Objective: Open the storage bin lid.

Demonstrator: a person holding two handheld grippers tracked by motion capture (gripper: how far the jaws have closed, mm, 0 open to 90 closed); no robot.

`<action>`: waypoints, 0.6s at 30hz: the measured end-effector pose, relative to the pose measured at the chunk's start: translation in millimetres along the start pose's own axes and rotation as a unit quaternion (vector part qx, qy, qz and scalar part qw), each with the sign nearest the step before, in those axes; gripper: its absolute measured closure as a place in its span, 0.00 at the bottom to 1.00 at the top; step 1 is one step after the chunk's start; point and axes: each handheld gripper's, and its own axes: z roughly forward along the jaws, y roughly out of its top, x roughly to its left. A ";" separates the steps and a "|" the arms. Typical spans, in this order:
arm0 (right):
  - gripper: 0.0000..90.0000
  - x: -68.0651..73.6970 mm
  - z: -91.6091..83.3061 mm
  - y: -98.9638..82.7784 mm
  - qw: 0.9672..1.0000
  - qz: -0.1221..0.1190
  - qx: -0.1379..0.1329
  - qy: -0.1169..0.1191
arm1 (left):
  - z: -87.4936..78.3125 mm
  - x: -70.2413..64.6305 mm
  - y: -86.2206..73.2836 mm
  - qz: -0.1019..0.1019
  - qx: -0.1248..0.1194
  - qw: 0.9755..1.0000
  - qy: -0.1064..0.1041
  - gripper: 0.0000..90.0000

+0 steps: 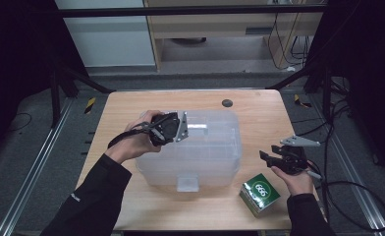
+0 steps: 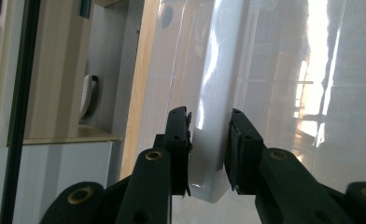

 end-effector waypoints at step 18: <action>0.81 27.7 -22.1 15.7 0.998 -0.025 -0.009 0.065 | -1.2 -0.3 -1.3 0.009 -0.007 1.000 0.007 0.81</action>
